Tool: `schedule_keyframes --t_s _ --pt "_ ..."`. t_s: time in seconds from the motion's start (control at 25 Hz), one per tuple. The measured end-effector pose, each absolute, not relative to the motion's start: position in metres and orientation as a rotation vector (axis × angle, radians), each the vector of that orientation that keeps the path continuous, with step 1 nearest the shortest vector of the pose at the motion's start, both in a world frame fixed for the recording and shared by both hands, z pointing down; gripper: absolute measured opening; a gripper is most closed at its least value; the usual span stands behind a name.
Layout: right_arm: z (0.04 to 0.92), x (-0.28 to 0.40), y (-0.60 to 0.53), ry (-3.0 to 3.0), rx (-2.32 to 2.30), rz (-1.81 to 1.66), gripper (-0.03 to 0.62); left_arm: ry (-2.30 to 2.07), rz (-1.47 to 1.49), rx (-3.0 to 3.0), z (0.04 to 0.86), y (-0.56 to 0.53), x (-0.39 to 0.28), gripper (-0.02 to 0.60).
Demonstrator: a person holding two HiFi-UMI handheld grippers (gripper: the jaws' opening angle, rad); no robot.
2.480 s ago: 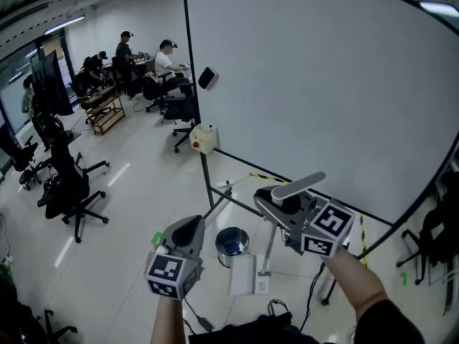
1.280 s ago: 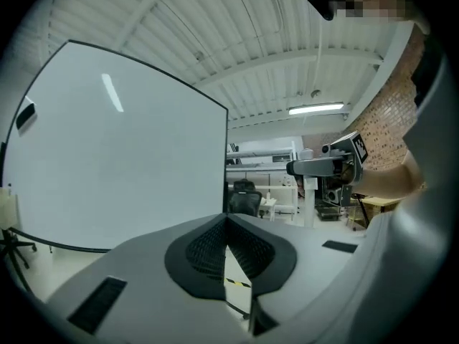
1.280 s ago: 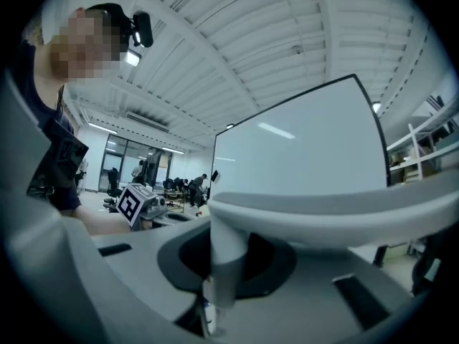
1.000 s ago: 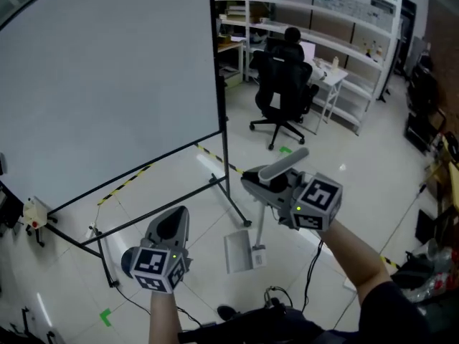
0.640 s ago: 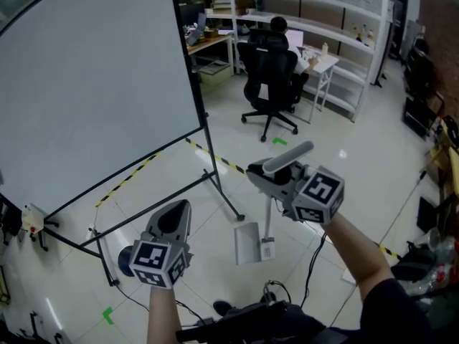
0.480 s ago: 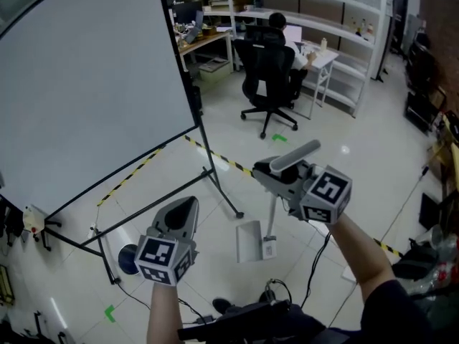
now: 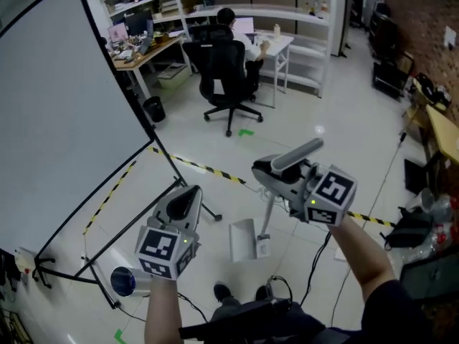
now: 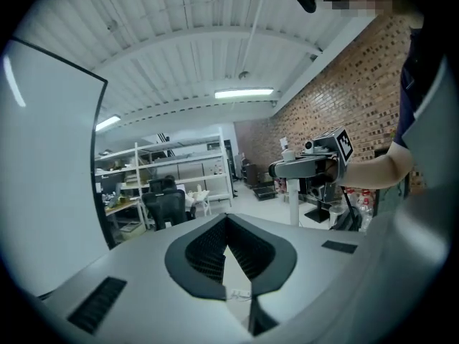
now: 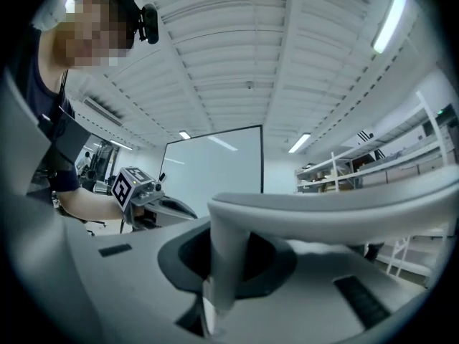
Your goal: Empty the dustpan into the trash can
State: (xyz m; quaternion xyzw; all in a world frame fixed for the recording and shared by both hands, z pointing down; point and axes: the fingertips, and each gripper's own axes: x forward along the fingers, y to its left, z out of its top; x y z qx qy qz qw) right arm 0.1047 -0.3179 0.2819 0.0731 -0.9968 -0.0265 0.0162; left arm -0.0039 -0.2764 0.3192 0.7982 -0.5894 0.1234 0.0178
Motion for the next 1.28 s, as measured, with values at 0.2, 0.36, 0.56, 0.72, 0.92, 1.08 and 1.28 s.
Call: schedule_keyframes --t_s 0.2,0.36,0.56,0.72,0.92,1.08,1.28 --pt "0.284 0.146 -0.340 -3.070 0.433 -0.054 0.043 -1.679 0.351 2.608 0.324 -0.317 0.033 -0.003" --pt "0.286 0.164 -0.355 -3.032 0.585 -0.059 0.040 -1.539 0.304 2.696 0.330 -0.343 0.048 -0.002" --pt "0.290 0.171 -0.372 -2.944 0.740 -0.095 0.040 -1.389 0.246 2.759 0.335 -0.375 0.044 -0.003" --pt "0.293 0.181 -0.385 -2.849 0.881 -0.134 0.041 -1.261 0.225 2.817 0.337 -0.399 0.047 -0.003" --pt "0.291 0.211 -0.395 -2.795 1.030 -0.124 0.040 -1.107 0.212 2.889 0.335 -0.415 0.067 -0.003" --pt "0.283 0.246 -0.402 -2.749 1.221 -0.094 0.040 -1.005 0.187 2.929 0.332 -0.422 0.087 -0.002" --pt "0.266 0.254 -0.401 -2.705 1.345 -0.106 0.040 -0.889 0.176 2.952 0.338 -0.429 0.102 -0.003"
